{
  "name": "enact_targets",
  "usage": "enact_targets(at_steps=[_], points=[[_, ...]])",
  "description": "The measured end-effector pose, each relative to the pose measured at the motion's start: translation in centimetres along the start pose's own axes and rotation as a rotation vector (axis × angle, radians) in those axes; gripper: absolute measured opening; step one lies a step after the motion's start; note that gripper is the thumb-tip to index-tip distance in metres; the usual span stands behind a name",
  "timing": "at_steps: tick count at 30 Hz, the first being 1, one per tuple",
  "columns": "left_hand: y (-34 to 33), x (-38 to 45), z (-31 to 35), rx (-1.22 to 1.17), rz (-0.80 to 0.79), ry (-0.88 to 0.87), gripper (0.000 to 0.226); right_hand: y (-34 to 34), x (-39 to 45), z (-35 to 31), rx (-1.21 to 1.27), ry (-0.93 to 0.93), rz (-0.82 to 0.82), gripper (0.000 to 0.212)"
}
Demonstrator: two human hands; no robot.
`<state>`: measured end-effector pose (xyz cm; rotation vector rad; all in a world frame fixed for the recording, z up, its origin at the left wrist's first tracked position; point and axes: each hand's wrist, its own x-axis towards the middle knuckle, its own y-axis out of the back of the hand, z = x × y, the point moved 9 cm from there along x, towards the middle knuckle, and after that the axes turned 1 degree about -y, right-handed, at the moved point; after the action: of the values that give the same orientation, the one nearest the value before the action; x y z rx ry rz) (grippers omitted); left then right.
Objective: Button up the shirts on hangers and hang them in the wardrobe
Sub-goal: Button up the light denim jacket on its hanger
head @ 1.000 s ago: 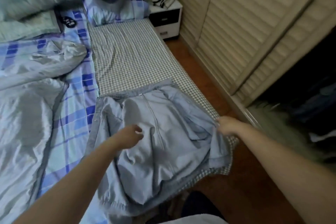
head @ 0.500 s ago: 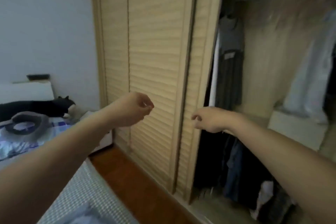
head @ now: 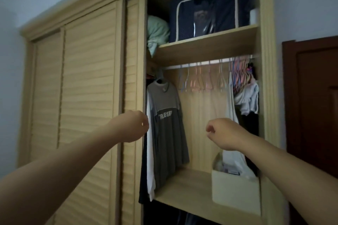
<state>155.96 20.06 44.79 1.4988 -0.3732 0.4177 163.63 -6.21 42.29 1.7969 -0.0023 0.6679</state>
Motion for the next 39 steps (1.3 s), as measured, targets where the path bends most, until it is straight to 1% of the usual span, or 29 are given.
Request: enact_targets(at_steps=[5,7,9,13,15,18,21,24,26,29,35,39], points=[[-3.4,6.8,0.7,-0.022,-0.003,-0.013,0.022,-0.9,3.5,3.9,-0.010,-0.055,0.049,0.010],[-5.6,9.5,-0.3,-0.023,-0.017,-0.012,0.022,-1.0,5.9,4.2,-0.024,-0.057,0.070,0.015],[-7.9,12.1,-1.9,-0.029,-0.026,-0.004,0.022,-1.1,8.7,3.9,-0.047,-0.049,0.093,0.019],[-12.0,18.0,-6.8,-0.010,0.003,0.000,0.028,-2.1,16.3,1.1,-0.112,0.001,0.175,0.019],[-13.6,21.6,-10.0,0.000,0.045,-0.002,0.035,-2.7,20.7,-1.0,-0.152,0.049,0.260,0.023],[-15.7,27.5,-15.4,-0.020,0.108,0.021,0.057,-3.1,27.3,-4.6,-0.253,0.110,0.382,0.024],[-17.1,33.0,-19.3,-0.065,0.162,0.048,0.077,-3.7,33.5,-6.7,-0.335,0.108,0.428,0.021],[-17.9,37.5,-21.5,-0.158,0.220,0.081,0.095,-3.9,38.6,-7.6,-0.371,0.084,0.458,0.018],[-18.7,39.6,-22.1,-0.247,0.260,0.114,0.104,-3.7,41.3,-8.4,-0.423,0.087,0.473,0.018],[-19.8,41.7,-23.0,-0.365,0.336,0.170,0.116,-2.9,44.8,-9.1,-0.498,0.034,0.483,0.027],[-20.3,43.3,-24.6,-0.317,0.319,0.191,0.123,-4.3,51.6,-7.4,-0.516,-0.158,0.354,0.039],[-20.7,44.0,-25.1,-0.314,0.287,0.176,0.125,-4.8,54.6,-6.5,-0.540,-0.218,0.365,0.035]])
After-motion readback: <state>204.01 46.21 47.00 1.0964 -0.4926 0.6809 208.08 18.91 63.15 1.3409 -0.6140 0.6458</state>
